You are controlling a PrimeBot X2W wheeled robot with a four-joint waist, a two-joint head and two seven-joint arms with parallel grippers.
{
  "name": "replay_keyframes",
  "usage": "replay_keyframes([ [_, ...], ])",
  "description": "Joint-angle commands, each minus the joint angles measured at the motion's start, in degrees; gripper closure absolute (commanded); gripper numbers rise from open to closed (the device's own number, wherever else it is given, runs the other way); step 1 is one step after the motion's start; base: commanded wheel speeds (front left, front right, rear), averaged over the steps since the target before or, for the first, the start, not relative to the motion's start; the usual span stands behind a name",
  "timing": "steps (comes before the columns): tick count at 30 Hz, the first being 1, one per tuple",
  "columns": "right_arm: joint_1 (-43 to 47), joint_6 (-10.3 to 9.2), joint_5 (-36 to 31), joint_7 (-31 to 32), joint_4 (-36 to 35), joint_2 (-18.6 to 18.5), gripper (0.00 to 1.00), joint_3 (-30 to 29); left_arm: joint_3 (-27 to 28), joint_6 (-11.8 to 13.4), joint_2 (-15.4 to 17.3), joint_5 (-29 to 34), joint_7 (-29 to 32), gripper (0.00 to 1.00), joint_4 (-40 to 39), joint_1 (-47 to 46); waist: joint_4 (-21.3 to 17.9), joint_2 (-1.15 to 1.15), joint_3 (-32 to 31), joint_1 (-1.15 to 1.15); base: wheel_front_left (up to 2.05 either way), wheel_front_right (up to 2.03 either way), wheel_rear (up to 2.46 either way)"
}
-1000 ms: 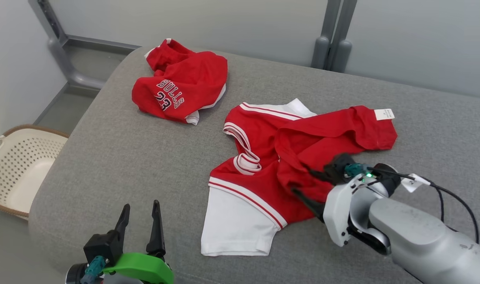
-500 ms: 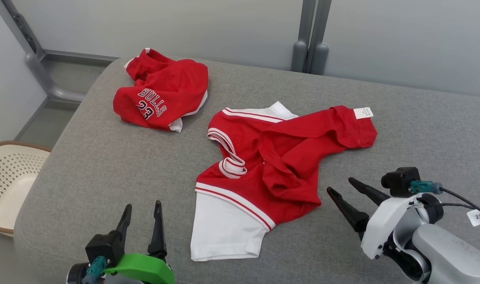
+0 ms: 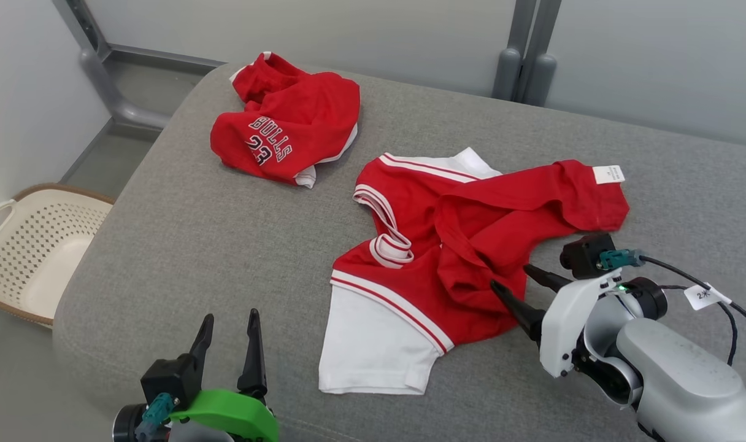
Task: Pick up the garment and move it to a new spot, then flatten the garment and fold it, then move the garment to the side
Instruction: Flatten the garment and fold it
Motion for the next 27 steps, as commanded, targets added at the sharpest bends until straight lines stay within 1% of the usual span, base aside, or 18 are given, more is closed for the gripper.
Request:
replay_keyframes([
  [1, -1.01, 0.03, 0.81, 0.32, 0.88, -0.07, 0.00, 0.52, -0.06, 0.07, -0.21, -0.24, -0.12, 0.00, 0.05, -0.92, 1.45, 0.00, 1.01, 0.00, 0.00, 0.00, 0.00],
  [10, -3.87, 0.03, 3.97, 0.14, 5.08, 0.00, 0.00, 3.91, 0.02, 0.24, -0.46, -0.36, -0.18, 0.00, -0.16, -1.23, 3.37, 0.00, 2.22, 0.00, 0.00, 0.00, 0.00],
  [11, -4.17, 0.03, 4.27, -0.12, 5.42, -0.04, 0.05, 4.33, 0.04, 0.25, -0.51, -0.31, -0.18, 0.00, -0.26, -1.25, 3.47, 0.00, 2.34, 0.00, 0.00, 0.00, 0.00],
  [12, -4.41, 0.03, 4.41, -0.33, 5.66, -0.08, 0.11, 4.67, 0.04, 0.26, -0.54, -0.26, -0.18, 0.00, -0.31, -1.26, 3.53, 0.00, 2.45, 0.00, 0.00, 0.00, 0.00],
  [14, -4.89, 0.03, 4.97, -0.89, 6.06, -0.11, 0.40, 5.52, 0.13, 0.28, -0.59, -0.19, -0.18, 0.00, -0.52, -1.28, 3.62, 0.00, 2.71, 0.00, 0.00, 0.00, 0.00],
  [15, -5.10, 0.03, 5.12, -1.09, 6.21, -0.19, 0.57, 5.91, 0.18, 0.33, -0.59, -0.14, -0.18, 0.00, -0.58, -1.24, 3.62, 0.00, 2.76, 0.00, 0.00, 0.00, 0.00],
  [16, -5.41, 0.03, 5.42, -1.49, 6.29, -0.18, 0.81, 6.33, 0.26, 0.38, -0.63, -0.08, -0.19, 0.00, -0.66, -1.19, 3.59, 0.00, 2.82, 0.00, 0.00, 0.00, 0.00],
  [17, -5.68, 0.03, 5.63, -1.65, 6.37, -0.15, 0.98, 6.70, 0.33, 0.45, -0.65, -0.03, -0.19, 0.00, -0.71, -1.12, 3.52, 0.00, 2.84, 0.00, 0.00, 0.00, 0.00],
  [18, -5.96, 0.03, 5.72, -2.08, 6.42, -0.18, 1.00, 7.12, 0.42, 0.39, -0.67, 0.04, -0.19, 0.00, -0.73, -1.00, 3.40, 0.00, 2.85, 0.00, 0.00, 0.00, 0.00],
  [23, -7.03, 0.03, 6.41, -4.21, 5.84, -0.57, 1.00, 8.74, 0.68, 0.40, -0.73, 0.33, -0.13, 0.00, -0.51, -0.53, 1.88, 0.00, 2.01, 0.00, 0.00, 0.00, 0.00],
  [27, -7.65, 0.03, 6.06, -5.89, 4.61, -2.16, 1.00, 9.09, 1.13, 0.28, -0.33, 0.61, -0.13, 0.00, -0.26, 0.23, -0.54, 0.00, 0.61, 0.00, 0.00, 0.00, 0.00],
])
